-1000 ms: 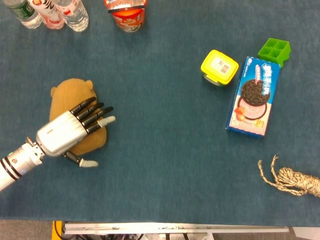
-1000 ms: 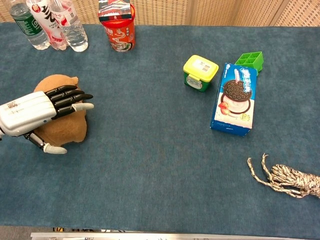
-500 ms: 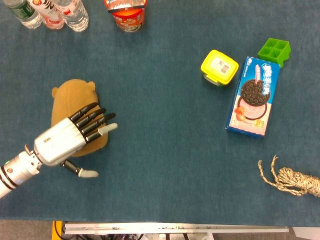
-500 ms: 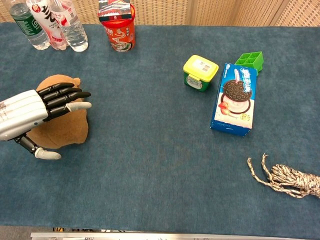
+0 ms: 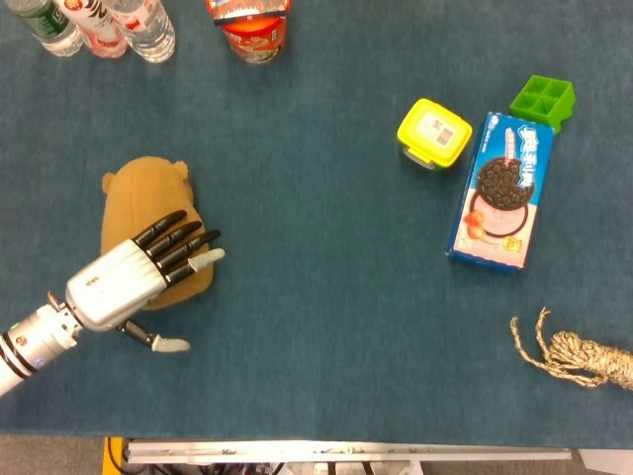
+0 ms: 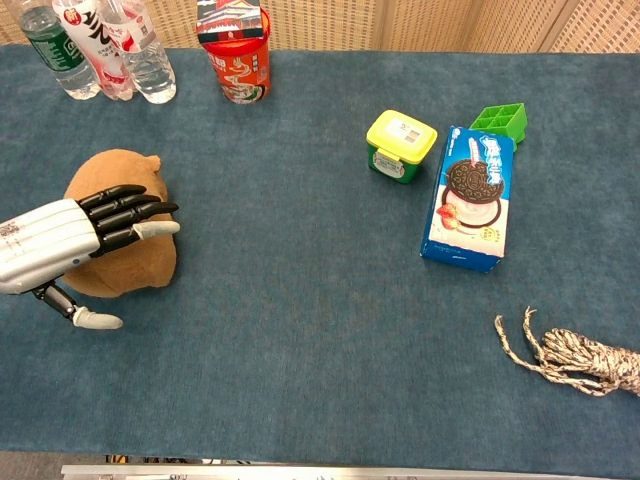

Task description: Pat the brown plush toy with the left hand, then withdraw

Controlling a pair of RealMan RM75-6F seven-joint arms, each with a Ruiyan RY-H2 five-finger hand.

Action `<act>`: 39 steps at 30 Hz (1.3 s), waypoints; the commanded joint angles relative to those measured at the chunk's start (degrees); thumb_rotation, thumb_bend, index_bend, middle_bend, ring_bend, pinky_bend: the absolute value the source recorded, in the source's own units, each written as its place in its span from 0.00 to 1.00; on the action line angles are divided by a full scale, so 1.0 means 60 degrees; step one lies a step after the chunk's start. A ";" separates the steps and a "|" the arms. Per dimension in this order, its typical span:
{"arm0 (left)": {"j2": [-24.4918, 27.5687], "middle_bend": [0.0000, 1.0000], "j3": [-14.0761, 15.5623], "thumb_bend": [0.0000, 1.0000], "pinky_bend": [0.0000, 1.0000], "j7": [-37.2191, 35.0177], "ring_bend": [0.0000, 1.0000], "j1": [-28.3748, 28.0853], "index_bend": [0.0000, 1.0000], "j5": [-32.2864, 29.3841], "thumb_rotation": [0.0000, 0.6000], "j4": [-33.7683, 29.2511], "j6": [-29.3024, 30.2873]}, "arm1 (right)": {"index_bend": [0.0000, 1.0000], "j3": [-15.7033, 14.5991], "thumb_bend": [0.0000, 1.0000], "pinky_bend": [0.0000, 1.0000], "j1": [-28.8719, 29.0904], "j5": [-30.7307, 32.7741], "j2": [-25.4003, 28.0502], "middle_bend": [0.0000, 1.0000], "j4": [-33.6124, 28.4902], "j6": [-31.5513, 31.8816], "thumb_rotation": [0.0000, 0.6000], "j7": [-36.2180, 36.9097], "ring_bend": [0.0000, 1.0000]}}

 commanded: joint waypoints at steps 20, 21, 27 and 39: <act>0.0431 0.00 -0.0851 0.03 0.00 -0.0943 0.00 0.0055 0.00 -0.1061 0.20 -0.0637 0.0455 | 0.34 -0.0075 0.34 0.41 0.0076 0.0060 0.0003 0.37 0.0060 -0.0305 1.00 0.0045 0.41; 0.0569 0.00 -0.0960 0.03 0.00 -0.0892 0.00 0.0107 0.00 -0.1235 0.20 -0.0928 0.0454 | 0.34 -0.0085 0.34 0.41 0.0095 0.0079 0.0000 0.37 0.0073 -0.0373 1.00 0.0088 0.41; 0.1490 0.00 -0.1368 0.04 0.00 -0.0305 0.00 0.0547 0.00 -0.2368 0.99 -0.2917 0.0029 | 0.34 -0.0136 0.34 0.41 0.0144 0.0217 -0.0102 0.37 0.0306 -0.0626 1.00 0.0249 0.41; 0.2999 0.00 -0.1915 0.04 0.00 0.0683 0.00 0.1664 0.02 -0.4281 1.00 -0.5397 -0.0234 | 0.34 -0.0336 0.34 0.41 0.0193 -0.0062 -0.0285 0.37 0.0734 -0.0843 1.00 0.0773 0.41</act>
